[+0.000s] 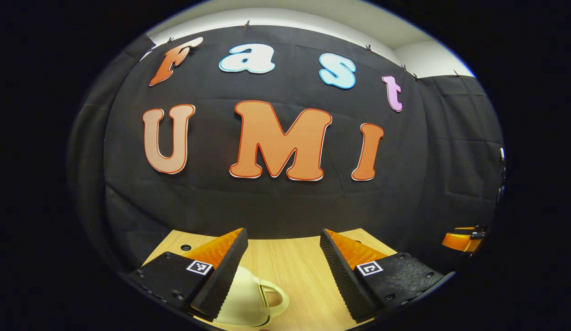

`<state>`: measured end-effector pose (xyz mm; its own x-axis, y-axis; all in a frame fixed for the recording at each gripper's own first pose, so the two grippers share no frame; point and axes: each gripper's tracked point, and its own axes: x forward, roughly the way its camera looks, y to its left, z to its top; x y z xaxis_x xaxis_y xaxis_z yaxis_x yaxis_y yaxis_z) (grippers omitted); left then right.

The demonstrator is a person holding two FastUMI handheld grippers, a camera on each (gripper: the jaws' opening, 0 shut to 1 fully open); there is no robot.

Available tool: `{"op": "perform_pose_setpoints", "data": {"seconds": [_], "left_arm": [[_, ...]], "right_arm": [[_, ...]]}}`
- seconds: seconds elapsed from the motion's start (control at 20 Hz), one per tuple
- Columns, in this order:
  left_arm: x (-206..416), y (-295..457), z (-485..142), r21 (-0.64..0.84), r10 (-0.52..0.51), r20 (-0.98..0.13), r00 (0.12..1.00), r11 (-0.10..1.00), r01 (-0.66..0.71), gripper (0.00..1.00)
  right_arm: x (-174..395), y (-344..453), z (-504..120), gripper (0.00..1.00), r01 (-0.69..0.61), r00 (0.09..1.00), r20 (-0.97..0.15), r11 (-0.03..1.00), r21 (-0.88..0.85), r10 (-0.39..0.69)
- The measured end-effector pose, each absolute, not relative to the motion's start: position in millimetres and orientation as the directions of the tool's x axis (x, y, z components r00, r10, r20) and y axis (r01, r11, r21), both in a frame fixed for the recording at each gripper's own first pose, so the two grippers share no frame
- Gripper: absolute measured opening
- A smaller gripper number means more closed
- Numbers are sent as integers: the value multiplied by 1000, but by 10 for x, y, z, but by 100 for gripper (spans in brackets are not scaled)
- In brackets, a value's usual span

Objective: First open the suitcase, pack the skin care products into it, and then close the suitcase.

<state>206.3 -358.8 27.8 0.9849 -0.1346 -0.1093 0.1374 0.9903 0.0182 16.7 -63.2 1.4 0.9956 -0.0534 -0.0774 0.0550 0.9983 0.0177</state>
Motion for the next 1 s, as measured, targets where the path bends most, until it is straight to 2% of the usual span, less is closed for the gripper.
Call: {"op": "perform_pose_setpoints", "data": {"seconds": [0.05,0.15,0.2,0.3,0.35,0.5,1.0], "left_arm": [[2052,-3595,299,13,-135,-102,986,990,137,98],[2030,-3617,342,0,-135,-91,987,991,135,98],[2028,-3631,365,-5,-133,-86,987,991,133,98],[2007,-3632,399,1,-122,-81,989,992,122,98],[1996,-3624,414,9,-115,-76,990,993,116,100],[1959,-3597,415,35,-92,-78,993,995,95,98],[1876,-3474,266,15,-8,-93,996,1000,10,98]], "right_arm": [[169,-625,21,96,52,996,-75,998,19,-50],[144,-635,25,95,47,996,-72,999,17,-46],[144,-637,21,100,45,996,-72,999,14,-43],[145,-639,54,95,37,997,-63,999,9,-36],[168,-641,74,96,32,998,-53,999,4,-32],[295,-650,112,95,12,999,-35,1000,-14,-13],[628,-515,88,96,-88,994,-71,995,-56,84]]}}
